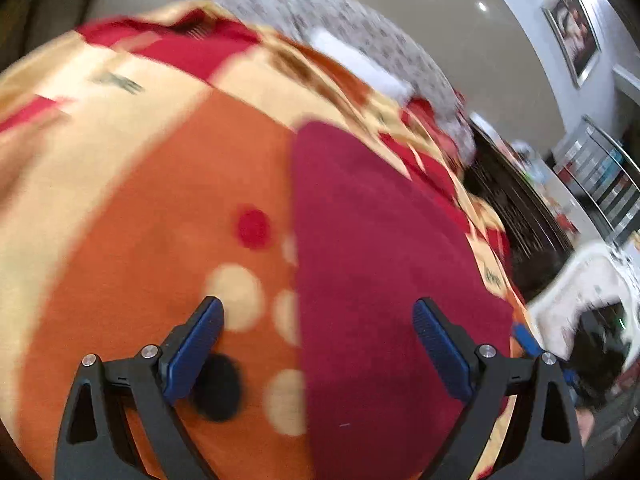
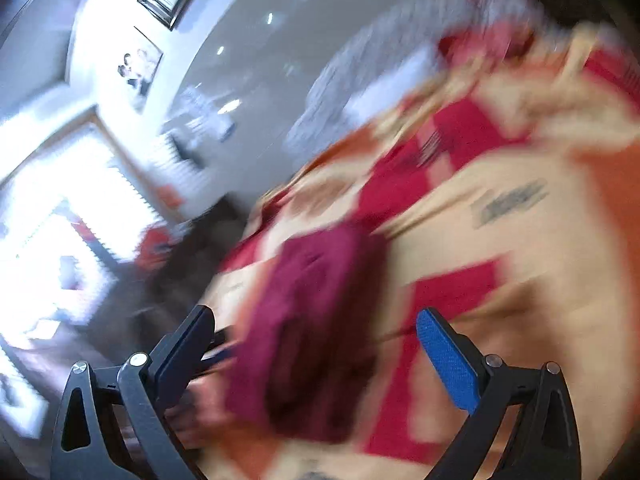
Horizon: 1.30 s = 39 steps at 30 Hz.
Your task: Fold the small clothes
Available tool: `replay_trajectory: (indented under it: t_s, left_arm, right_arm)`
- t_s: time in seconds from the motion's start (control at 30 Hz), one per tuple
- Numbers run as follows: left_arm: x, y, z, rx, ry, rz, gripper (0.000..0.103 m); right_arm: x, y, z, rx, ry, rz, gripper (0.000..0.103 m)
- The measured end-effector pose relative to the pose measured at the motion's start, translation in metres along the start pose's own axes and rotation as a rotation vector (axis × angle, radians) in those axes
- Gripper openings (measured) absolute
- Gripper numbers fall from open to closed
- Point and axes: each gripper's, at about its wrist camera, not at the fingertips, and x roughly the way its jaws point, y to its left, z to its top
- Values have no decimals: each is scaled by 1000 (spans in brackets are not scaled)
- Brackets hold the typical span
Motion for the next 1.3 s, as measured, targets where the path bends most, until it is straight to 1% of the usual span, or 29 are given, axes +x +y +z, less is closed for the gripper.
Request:
replay_trajectory:
  t_s: [0.07, 0.1, 0.17, 0.23, 0.33, 0.37, 0.4, 0.47, 0.5, 0.53, 0.6, 0.63, 0.67, 0.73, 0.77, 0.8, 0.83, 0.87, 0.9, 0.97, 1.03, 1.07, 1.1, 1.13, 1.17, 1.2, 1.23, 1.27, 1.3]
  left_arm:
    - [6, -14, -7, 41, -4, 4, 95]
    - [10, -21, -9, 58, -6, -8, 95]
    - [17, -27, -9, 53, 14, -38, 95]
    - [24, -29, -7, 33, 20, -60, 95]
    - [32, -35, -6, 18, 38, -121, 95]
    - [35, -37, -7, 22, 43, -131, 95]
    - [36, -39, -8, 25, 46, -146, 95]
    - [35, -38, -7, 23, 55, -174, 95]
    - [34, -40, -8, 26, 61, -184, 95]
    - [35, -43, -9, 32, 66, -187, 95]
    - [38, -49, -10, 36, 69, -186, 95]
    - [40, -51, -11, 33, 66, -187, 95]
    - [41, -53, -11, 27, 63, -189, 95]
    - [43, -57, -10, 14, 51, -170, 88]
    - [43, -55, -8, 10, 48, -153, 77]
    - [37, -50, -8, 5, 38, -126, 61]
    - [37, -53, -8, -4, 36, -117, 58]
    - [34, -53, -6, -7, 28, -120, 49]
    - [25, -50, -3, -2, 16, -118, 44]
    - [8, -56, 0, 24, -8, -97, 40]
    - [-14, -60, 0, 63, -35, -48, 40]
    - [-23, -59, -1, 73, -35, -36, 41]
    - [-26, -55, -1, 78, -11, -34, 42]
    - [-27, -47, -2, 86, 14, -33, 42]
    - [-20, -43, -4, 95, 44, -22, 47]
    - [-15, -34, -8, 93, 76, 5, 54]
    - [-15, -29, -10, 79, 85, 14, 56]
    - [-14, -28, -10, 64, 79, 8, 58]
    - [-19, -28, -10, 59, 56, 11, 63]
  right_arm:
    - [27, -9, 2, 86, 77, 53, 103]
    - [38, -15, 4, 121, 105, 54, 103]
    - [57, -30, 8, 187, 133, 14, 103]
    - [70, -42, 13, 233, 162, 29, 103]
    - [83, -38, 20, 212, 224, 128, 103]
    - [91, -34, 20, 189, 265, 118, 101]
    - [96, -32, 16, 153, 289, 72, 95]
    - [103, -29, 14, 105, 312, -39, 91]
    - [102, -28, 12, 105, 303, -43, 92]
    - [103, -24, 9, 97, 305, -26, 93]
    - [108, -15, 3, 51, 367, 30, 93]
    - [109, -9, 1, 1, 379, 20, 92]
    - [108, -11, 0, 3, 376, 6, 87]
    - [108, -21, 2, 57, 338, -34, 75]
    - [110, -21, 2, 62, 320, -37, 75]
    - [111, -18, 0, 47, 315, -24, 72]
    - [112, -16, 0, 29, 321, -10, 68]
    - [112, -13, -2, 13, 322, 1, 54]
    - [109, -12, -1, 24, 309, 18, 51]
    - [104, -9, 0, 34, 279, 39, 48]
    - [102, 4, -4, 16, 268, 44, 48]
    - [103, 9, -5, 19, 271, 55, 48]
    - [104, 15, -9, 12, 278, 57, 48]
    - [106, 20, -15, 0, 287, 34, 49]
    - [108, 20, -20, 1, 291, 8, 51]
    - [109, 18, -23, 6, 288, -15, 57]
    - [108, 14, -25, 13, 281, -44, 58]
    - [105, 9, -26, 34, 271, -49, 61]
    - [97, 4, -26, 55, 264, -41, 62]
